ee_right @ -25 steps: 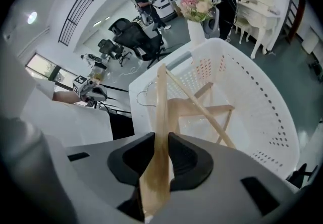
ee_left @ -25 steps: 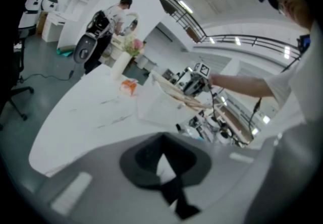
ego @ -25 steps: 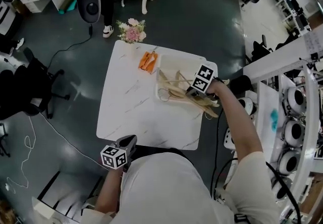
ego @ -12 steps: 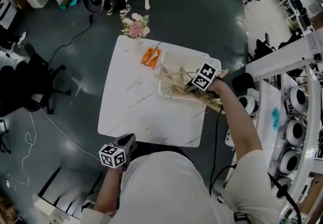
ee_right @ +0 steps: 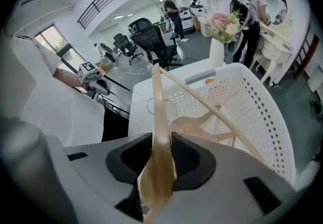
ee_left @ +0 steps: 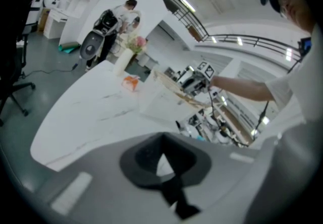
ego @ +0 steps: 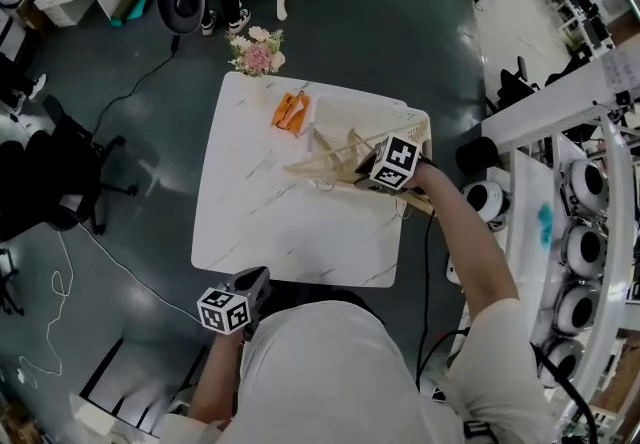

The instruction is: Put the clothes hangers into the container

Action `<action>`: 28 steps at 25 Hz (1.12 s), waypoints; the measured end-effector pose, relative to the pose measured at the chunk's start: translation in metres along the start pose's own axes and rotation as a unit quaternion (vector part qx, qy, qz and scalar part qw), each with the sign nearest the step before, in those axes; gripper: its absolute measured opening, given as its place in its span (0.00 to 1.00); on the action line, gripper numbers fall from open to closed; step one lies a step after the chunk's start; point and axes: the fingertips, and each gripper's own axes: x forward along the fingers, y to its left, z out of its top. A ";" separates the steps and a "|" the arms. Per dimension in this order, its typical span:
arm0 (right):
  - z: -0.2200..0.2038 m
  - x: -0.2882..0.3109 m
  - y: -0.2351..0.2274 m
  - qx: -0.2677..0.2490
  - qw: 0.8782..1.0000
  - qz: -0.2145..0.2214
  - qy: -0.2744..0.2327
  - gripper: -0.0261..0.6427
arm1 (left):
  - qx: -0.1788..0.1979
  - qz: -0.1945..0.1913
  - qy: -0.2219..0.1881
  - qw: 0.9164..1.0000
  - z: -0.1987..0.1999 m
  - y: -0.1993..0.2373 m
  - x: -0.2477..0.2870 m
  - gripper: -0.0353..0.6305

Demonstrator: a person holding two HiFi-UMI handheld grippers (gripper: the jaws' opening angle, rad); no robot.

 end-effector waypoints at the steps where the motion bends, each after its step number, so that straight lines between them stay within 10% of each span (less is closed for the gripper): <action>1: 0.004 0.000 0.008 -0.008 1.000 0.010 -0.003 0.21 | -0.001 0.000 0.000 1.000 -0.002 0.001 0.000 0.06; 14: 0.027 -0.002 0.008 0.043 0.995 0.066 -0.055 0.21 | -0.010 0.004 -0.002 1.000 -0.010 0.003 -0.007 0.06; 28: 0.030 -0.027 -0.024 0.019 0.996 -0.038 -0.079 0.29 | -0.009 0.007 0.000 1.000 -0.010 0.008 -0.010 0.06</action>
